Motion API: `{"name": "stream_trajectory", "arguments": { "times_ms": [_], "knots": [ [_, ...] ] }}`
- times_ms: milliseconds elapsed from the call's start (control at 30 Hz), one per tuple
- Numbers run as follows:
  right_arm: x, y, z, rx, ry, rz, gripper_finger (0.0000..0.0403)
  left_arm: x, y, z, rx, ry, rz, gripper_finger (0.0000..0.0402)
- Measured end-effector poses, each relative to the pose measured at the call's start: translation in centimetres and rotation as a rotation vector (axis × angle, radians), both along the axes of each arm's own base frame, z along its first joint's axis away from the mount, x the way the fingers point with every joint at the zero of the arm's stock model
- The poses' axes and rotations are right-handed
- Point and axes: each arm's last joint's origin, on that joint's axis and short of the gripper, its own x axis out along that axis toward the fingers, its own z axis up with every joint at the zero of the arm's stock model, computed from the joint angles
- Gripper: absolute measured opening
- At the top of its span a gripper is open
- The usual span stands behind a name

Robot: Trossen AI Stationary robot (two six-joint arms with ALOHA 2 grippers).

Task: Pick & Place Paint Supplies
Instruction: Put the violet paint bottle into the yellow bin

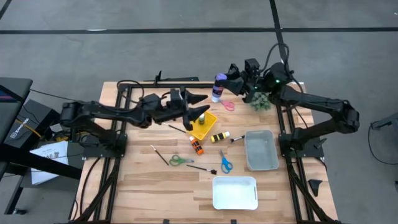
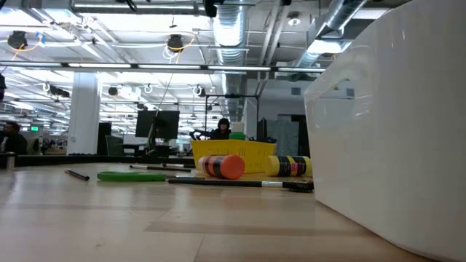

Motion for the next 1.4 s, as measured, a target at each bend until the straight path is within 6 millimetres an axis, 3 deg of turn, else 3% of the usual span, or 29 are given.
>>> {"name": "stream_trajectory", "arguments": {
  "times_ms": [500,933,1400],
  "knots": [
    [2.9,0.3,-0.8,-0.017,0.043,0.094,0.0133,0.0,-0.1,0.2,-0.04,-0.044,-0.051,0.0224],
    [2.9,0.3,-0.8,-0.018,0.042,0.091,0.0133,0.0,-0.2,0.2,-0.07,-0.047,-0.099,0.0174],
    [2.9,0.2,-0.8,-0.034,0.034,0.057,0.0133,0.1,-0.2,0.2,-0.072,-0.043,-0.103,0.0169]
  ]
}}
